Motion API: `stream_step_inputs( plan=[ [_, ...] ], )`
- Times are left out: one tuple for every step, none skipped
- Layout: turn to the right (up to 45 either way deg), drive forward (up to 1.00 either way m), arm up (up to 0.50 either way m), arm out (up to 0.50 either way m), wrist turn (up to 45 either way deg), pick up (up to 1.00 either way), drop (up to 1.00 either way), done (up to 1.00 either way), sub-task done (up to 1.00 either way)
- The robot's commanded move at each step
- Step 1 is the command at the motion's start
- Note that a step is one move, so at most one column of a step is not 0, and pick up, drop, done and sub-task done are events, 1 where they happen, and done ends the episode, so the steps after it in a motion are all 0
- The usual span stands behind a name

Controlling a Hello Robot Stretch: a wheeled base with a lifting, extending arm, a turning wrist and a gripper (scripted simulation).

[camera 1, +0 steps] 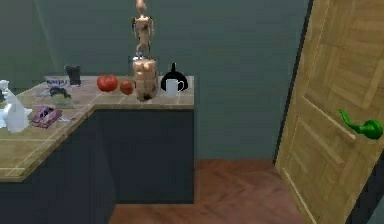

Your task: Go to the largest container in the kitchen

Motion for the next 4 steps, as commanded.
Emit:
stream_step_inputs(
  plan=[
    [0.0, 0.45, 0.0, 0.0, 0.0, 0.0, 0.0, 0.0, 0.0],
    [0.0, 0.15, 0.0, 0.0, 0.0, 0.0, 0.0, 0.0, 0.0],
    [0.0, 0.25, 0.0, 0.0, 0.0, 0.0, 0.0, 0.0, 0.0],
    [-45.0, 0.0, 0.0, 0.0, 0.0, 0.0, 0.0, 0.0, 0.0]
  ],
)
